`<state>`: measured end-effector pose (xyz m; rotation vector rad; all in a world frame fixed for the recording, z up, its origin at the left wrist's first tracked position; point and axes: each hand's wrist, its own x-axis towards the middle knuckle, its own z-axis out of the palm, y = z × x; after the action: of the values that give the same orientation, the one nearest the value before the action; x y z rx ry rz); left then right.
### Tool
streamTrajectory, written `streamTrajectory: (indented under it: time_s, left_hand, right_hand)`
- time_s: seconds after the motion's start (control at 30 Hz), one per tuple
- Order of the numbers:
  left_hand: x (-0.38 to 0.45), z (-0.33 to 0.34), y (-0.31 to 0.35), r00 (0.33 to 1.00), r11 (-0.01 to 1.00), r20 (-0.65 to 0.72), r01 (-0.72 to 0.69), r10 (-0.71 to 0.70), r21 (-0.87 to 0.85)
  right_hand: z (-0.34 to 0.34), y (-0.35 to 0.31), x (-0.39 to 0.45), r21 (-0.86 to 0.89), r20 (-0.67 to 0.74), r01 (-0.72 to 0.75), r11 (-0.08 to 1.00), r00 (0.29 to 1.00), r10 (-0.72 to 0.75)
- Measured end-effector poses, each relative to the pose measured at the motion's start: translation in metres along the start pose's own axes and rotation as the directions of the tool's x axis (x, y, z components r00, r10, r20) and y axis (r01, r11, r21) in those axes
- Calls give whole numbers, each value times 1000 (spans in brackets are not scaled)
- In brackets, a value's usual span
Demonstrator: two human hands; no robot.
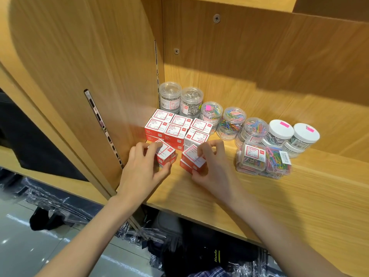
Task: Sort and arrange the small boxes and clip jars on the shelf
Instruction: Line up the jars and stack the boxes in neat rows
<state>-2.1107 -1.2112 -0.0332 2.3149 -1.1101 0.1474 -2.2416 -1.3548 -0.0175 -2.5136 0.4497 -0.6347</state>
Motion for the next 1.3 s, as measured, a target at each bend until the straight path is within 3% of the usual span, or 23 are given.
streamTrajectory:
  time_s: [0.07, 0.13, 0.3, 0.4, 0.7, 0.8, 0.87, 0.93, 1.0, 1.17, 1.23, 1.3]
  left_hand:
    - [-1, 0, -2, 999, 999, 15, -31, 31, -24]
    - [-2, 1, -3, 997, 996, 33, -62, 64, -67]
    - [2, 13, 8, 973, 969, 77, -206, 218, -136]
    - [4, 20, 16, 959, 954, 67, -263, 275, -145]
    - [3, 24, 20, 944, 921, 19, -315, 328, -227]
    - [1, 27, 29, 948, 917, -12, -311, 319, -249]
    - [0, 33, 39, 958, 922, -15, -280, 287, -267]
    - [0, 39, 49, 967, 919, 3, -241, 254, -312]
    - [1, 43, 57, 972, 907, 35, -205, 234, -369]
    - [5, 42, 51, 932, 838, 120, -247, 343, -486]
    - [12, 40, 43, 918, 830, 62, -323, 391, -454]
    - [21, 38, 35, 909, 861, -54, -409, 413, -304]
  right_hand:
    - [-11, 7, -5, -70, 107, -29, 997, 994, 37]
    - [-24, 18, -7, -247, 142, -10, 969, 989, 46]
    - [-32, 36, 16, -529, 17, -93, 844, 993, 120]
    - [-29, 39, 33, -621, -27, -88, 779, 995, 92]
    - [-33, 53, 38, -537, -108, -79, 840, 994, 25]
    - [-40, 50, 32, -419, -161, -50, 907, 987, -20]
    - [-49, 40, 19, -245, -170, -10, 970, 985, -33]
    - [-55, 27, 1, -26, -37, 3, 1000, 999, -4]
    - [-52, 20, -12, 49, 139, -10, 999, 990, 3]
    - [-44, 18, -11, -112, 175, -25, 993, 984, 44]
    - [-43, 19, -10, -238, 159, -3, 971, 986, 42]
    - [-39, 23, -8, -347, 94, 6, 938, 995, 28]
